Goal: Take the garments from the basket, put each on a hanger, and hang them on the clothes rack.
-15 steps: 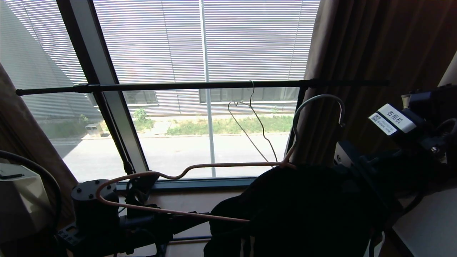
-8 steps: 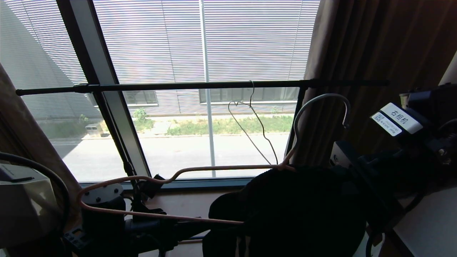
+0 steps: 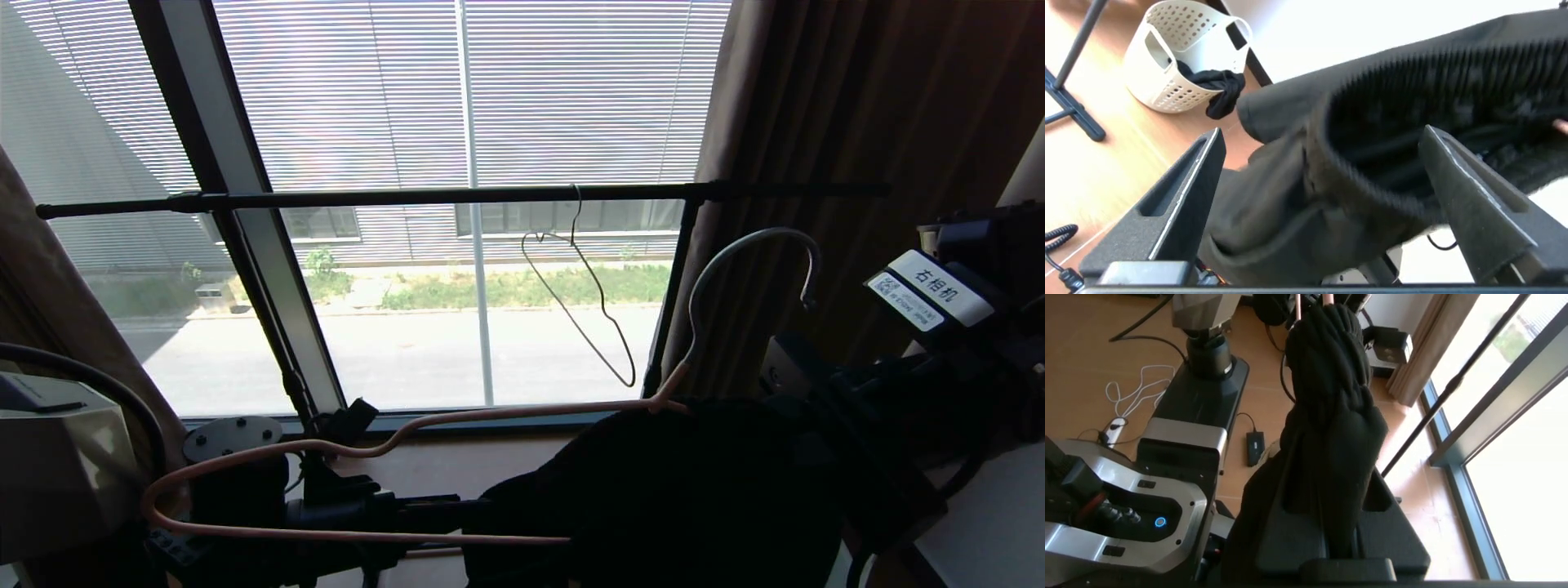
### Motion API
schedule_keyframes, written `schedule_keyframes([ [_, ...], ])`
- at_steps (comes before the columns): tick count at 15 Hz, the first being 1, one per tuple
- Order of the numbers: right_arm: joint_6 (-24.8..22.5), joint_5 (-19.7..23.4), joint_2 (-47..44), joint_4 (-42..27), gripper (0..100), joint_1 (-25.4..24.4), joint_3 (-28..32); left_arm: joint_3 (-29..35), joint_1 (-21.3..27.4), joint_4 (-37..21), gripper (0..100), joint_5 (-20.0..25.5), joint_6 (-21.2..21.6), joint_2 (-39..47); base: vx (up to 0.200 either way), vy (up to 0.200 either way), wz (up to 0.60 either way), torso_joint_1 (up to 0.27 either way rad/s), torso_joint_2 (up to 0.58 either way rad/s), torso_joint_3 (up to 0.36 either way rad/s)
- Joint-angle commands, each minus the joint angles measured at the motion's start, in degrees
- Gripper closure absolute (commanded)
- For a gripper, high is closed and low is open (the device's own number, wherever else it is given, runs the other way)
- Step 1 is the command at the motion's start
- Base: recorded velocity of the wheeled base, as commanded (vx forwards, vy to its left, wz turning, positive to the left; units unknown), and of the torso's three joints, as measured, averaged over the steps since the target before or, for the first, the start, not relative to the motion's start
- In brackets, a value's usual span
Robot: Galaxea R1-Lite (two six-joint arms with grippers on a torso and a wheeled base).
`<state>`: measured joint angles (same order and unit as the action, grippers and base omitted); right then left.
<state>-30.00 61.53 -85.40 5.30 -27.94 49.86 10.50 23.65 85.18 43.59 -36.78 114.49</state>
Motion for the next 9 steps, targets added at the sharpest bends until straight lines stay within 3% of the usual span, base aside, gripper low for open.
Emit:
schedule_keyframes([
  [1, -0.1, 0.1, 0.1, 0.1, 100, 0.0, 0.1, -0.3, 0.2, 0.0, 0, 0.0, 0.0, 0.0, 0.000, 0.000, 0.00, 0.000, 0.00, 0.000],
  [9, 0.2, 0.0, 0.9, 1.3, 100, -0.9, 0.9, -2.1, 2.2, -0.1, 0, -0.2, 4.4, 0.7, 0.000, 0.000, 0.00, 0.000, 0.00, 0.000],
])
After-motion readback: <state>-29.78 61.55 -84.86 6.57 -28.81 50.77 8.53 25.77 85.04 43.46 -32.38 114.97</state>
